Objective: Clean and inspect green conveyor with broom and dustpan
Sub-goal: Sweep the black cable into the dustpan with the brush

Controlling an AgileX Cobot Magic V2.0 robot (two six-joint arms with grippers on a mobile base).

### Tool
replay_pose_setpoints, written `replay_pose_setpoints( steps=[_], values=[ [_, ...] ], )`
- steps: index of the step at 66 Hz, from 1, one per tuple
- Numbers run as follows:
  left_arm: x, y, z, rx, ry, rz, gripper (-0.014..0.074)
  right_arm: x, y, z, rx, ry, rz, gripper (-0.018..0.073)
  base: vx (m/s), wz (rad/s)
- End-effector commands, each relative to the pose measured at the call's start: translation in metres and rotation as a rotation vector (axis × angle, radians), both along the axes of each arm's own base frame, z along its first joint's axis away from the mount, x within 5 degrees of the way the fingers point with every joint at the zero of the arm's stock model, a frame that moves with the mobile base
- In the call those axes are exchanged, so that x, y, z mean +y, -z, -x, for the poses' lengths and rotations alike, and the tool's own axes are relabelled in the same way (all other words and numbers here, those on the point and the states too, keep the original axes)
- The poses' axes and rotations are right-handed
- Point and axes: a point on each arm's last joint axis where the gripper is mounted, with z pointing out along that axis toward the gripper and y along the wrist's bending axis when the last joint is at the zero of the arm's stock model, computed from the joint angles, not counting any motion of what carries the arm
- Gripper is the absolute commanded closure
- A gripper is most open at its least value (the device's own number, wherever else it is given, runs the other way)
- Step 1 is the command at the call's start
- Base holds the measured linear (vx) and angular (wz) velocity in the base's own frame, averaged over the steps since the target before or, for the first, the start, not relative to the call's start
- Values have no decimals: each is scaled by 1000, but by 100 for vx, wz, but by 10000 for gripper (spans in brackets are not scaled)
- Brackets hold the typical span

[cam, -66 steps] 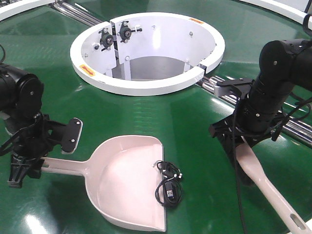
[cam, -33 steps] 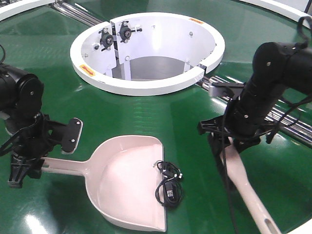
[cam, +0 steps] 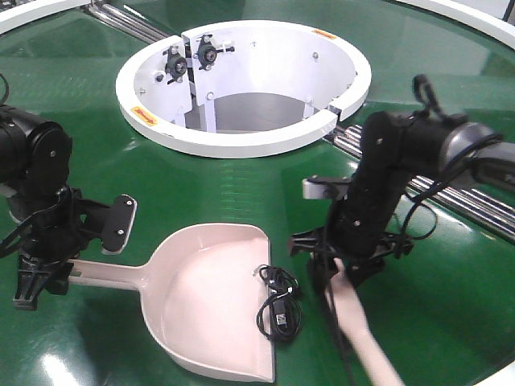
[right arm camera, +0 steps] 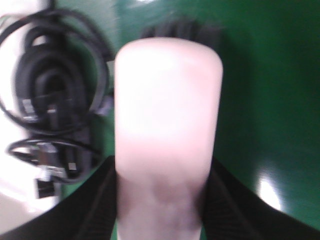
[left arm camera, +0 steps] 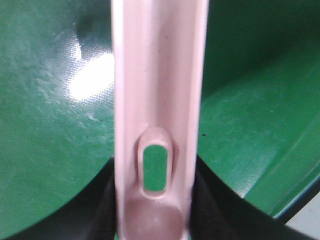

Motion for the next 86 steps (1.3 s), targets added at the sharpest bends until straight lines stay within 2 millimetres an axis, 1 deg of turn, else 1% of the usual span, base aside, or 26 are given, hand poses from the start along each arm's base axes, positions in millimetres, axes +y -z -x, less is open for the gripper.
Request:
replay_pose_setpoints(
  steps=[1,11,15,36,46,61,67,74,86],
  values=[
    [-4,-17,5,-12,8,26,619,17,-18,4,-36,-4,-75,564,0,0],
    [-4,-17,5,-12,8,26,619,39,-9,7,0,-24,-131,564,0,0],
    [-4,-17,5,-12,8,26,619,49,-10,7,7,-38,-146,564,0,0],
    [-4,-17,5,-12,8,26,619,104,-29,-2,-13,-131,-226,564,0,0],
    [-4,-17,5,-12,8,26,619,123,-37,-4,-39,-153,-252,564,0,0],
    [-4,-17,5,-12,8,26,619,125,-43,-4,-54,-153,-261,564,0,0],
    [-4,-17,5,-12,8,26,619,124,-48,-3,-65,-154,-268,564,0,0],
    [-4,-17,5,-12,8,26,619,122,-59,0,-89,-157,-278,564,0,0],
    [-4,-17,5,-12,8,26,619,106,-87,1,-172,-161,-280,563,0,0]
  ],
)
